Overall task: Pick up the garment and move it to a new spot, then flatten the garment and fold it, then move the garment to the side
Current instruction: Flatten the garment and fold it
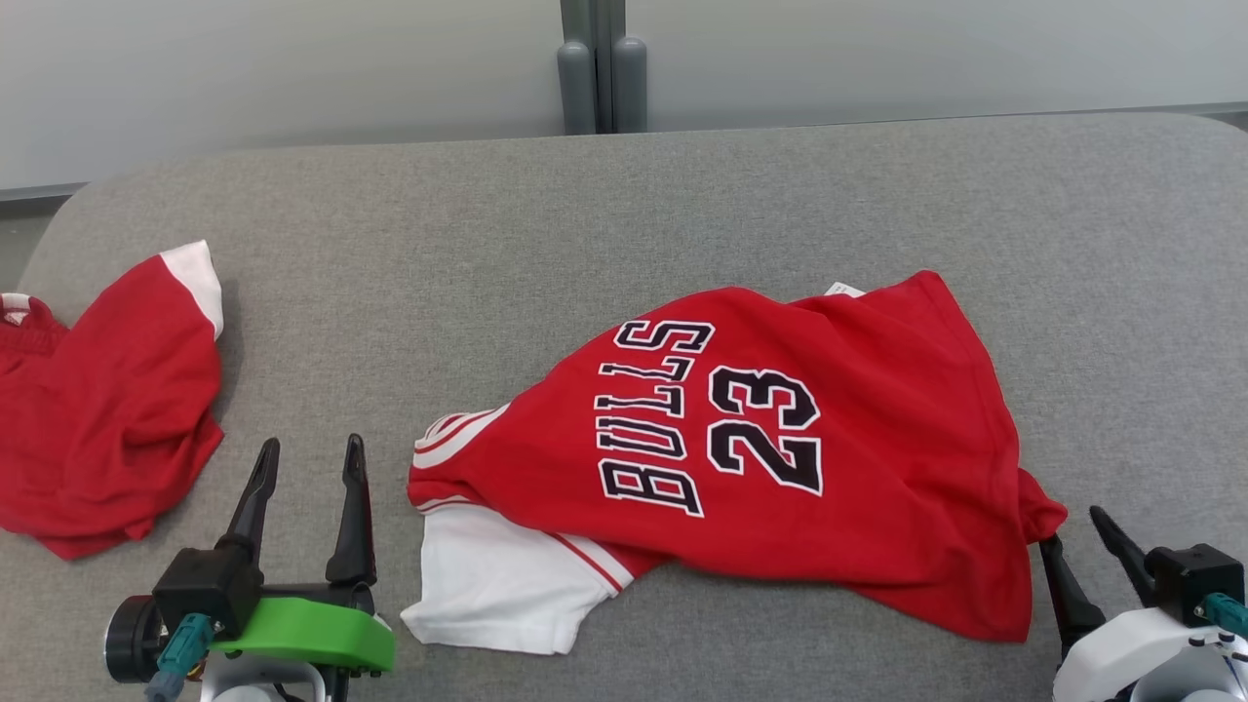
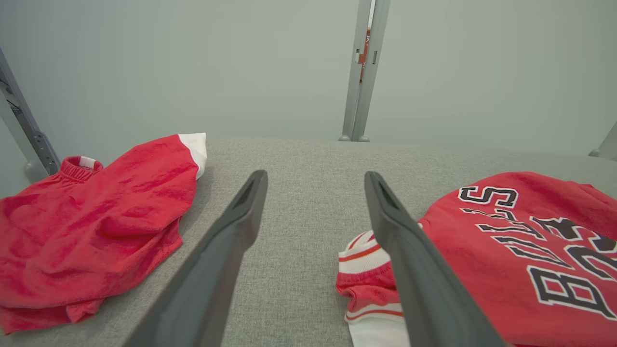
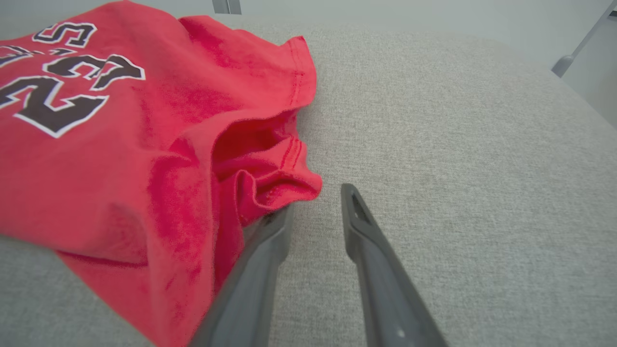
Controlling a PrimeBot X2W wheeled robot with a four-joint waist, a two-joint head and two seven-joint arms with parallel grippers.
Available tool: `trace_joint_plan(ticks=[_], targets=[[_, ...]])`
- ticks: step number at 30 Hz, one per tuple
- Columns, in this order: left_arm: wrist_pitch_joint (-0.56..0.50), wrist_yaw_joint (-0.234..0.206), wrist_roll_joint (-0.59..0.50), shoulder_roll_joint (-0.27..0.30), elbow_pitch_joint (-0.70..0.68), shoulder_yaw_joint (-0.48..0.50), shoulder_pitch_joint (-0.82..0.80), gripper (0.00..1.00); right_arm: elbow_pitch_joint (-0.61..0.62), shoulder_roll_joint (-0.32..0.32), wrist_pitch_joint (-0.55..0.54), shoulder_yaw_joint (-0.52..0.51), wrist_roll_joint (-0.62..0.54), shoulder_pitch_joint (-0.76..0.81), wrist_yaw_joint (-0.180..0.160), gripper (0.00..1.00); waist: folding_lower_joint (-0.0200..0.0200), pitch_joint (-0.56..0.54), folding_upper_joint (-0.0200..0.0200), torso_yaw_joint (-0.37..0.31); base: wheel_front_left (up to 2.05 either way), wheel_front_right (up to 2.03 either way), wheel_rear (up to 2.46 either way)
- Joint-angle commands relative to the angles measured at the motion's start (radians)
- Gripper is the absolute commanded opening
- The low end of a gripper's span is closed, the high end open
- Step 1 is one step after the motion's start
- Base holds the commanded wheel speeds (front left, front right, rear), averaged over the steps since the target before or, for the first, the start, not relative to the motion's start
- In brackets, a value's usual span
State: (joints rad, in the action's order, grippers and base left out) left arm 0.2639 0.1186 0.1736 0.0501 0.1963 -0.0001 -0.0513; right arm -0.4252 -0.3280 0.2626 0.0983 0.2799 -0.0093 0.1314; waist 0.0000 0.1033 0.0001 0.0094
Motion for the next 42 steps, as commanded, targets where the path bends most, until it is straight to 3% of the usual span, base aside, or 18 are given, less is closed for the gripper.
trace_joint_plan(ticks=[1,14,24,35,36,37,38,39,42], targets=[[0.001,-0.005,0.0,0.001,0.001,0.0,0.005,1.0,0.008,0.0,0.003,-0.009,-0.001,-0.004,-0.001,1.0,0.0,-0.001,-0.0001,-0.001,0.0,0.0,0.0],[0.001,-0.004,-0.005,0.001,0.003,0.008,0.017,1.0,0.097,-0.012,0.003,-0.083,-0.036,-0.034,-0.001,1.0,0.0,-0.018,-0.0001,0.013,0.0,0.0,0.0],[0.001,-0.002,0.002,0.001,0.007,-0.009,0.004,1.0,0.043,0.013,-0.059,0.009,-0.001,-0.11,-0.001,1.0,0.0,-0.021,-0.0001,0.033,0.0,0.0,0.0],[0.001,-0.006,0.012,0.001,0.006,-0.009,0.011,1.0,-0.009,0.055,-0.104,0.029,0.09,-0.06,-0.001,1.0,0.0,-0.007,-0.0001,0.04,0.0,0.0,0.0],[0.001,-0.005,0.012,0.001,0.007,-0.01,0.009,1.0,-0.009,0.055,-0.108,0.033,0.096,-0.064,-0.001,0.9,0.0,-0.006,-0.0001,0.037,0.0,0.0,0.0],[0.001,-0.005,0.012,0.001,0.007,-0.011,0.007,1.0,-0.01,0.054,-0.113,0.043,0.1,-0.073,-0.001,0.45,0.0,-0.004,-0.0001,0.034,0.0,0.0,0.0],[0.001,-0.005,0.012,0.001,0.007,-0.012,0.004,1.0,-0.01,0.055,-0.115,0.049,0.105,-0.084,-0.001,0.14,0.0,-0.002,-0.0001,0.031,0.0,0.0,0.0],[0.001,-0.005,0.011,0.001,0.006,-0.013,0.001,1.0,-0.01,0.057,-0.115,0.056,0.113,-0.097,-0.001,0.0,0.0,-0.001,-0.0001,0.028,0.0,0.0,0.0],[0.001,-0.006,0.011,0.001,0.006,-0.017,-0.006,1.0,-0.029,0.055,-0.124,0.075,0.115,-0.134,-0.001,0.0,0.0,0.004,-0.0001,0.024,0.0,0.0,0.0]])
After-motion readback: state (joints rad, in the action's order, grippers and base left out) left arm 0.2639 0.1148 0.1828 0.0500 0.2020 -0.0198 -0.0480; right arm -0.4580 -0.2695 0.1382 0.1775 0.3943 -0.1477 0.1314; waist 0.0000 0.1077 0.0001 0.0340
